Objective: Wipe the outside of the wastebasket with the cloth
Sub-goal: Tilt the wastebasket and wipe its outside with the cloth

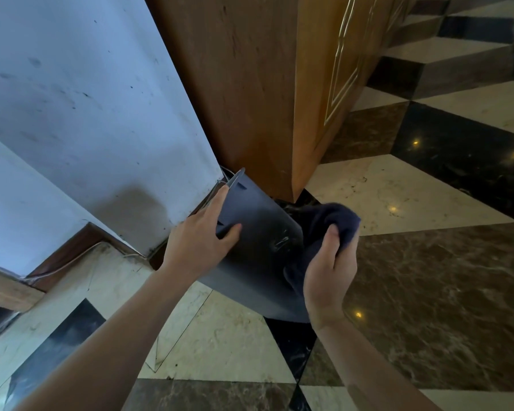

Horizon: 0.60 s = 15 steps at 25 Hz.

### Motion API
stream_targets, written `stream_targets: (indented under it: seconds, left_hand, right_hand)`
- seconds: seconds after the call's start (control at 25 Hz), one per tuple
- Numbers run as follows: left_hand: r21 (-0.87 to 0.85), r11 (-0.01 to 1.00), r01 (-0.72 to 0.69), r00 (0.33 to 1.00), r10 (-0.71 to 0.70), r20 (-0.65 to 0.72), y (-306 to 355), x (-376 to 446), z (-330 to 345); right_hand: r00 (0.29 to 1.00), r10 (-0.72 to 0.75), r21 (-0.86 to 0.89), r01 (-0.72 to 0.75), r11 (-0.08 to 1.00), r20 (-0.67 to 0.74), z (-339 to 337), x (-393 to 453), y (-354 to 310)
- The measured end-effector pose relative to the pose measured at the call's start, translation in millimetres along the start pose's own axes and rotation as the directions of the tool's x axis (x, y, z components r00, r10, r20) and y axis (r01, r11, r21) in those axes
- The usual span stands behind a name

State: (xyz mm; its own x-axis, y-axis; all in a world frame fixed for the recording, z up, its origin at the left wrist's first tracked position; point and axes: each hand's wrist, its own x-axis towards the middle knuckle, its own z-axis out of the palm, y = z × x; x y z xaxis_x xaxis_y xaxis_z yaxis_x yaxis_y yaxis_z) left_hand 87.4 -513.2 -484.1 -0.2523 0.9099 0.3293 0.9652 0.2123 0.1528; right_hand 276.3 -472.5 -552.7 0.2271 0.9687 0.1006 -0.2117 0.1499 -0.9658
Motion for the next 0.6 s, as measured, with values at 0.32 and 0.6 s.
stream_targets:
  seconds: [0.32,0.6]
  left_hand:
    - [-0.237,0.970,-0.054,0.997,0.065,0.042,11.7,4.2,-2.7]
    - [-0.348,0.934,0.081,0.996,-0.060,0.071,9.2,5.8,-2.7]
  right_hand:
    - [0.819,-0.177,-0.452,0.465,0.761,0.545,30.3,-32.5,16.9]
    - [0.767,-0.131,-0.530,0.545,0.650,0.628,47.2,-9.2,30.3]
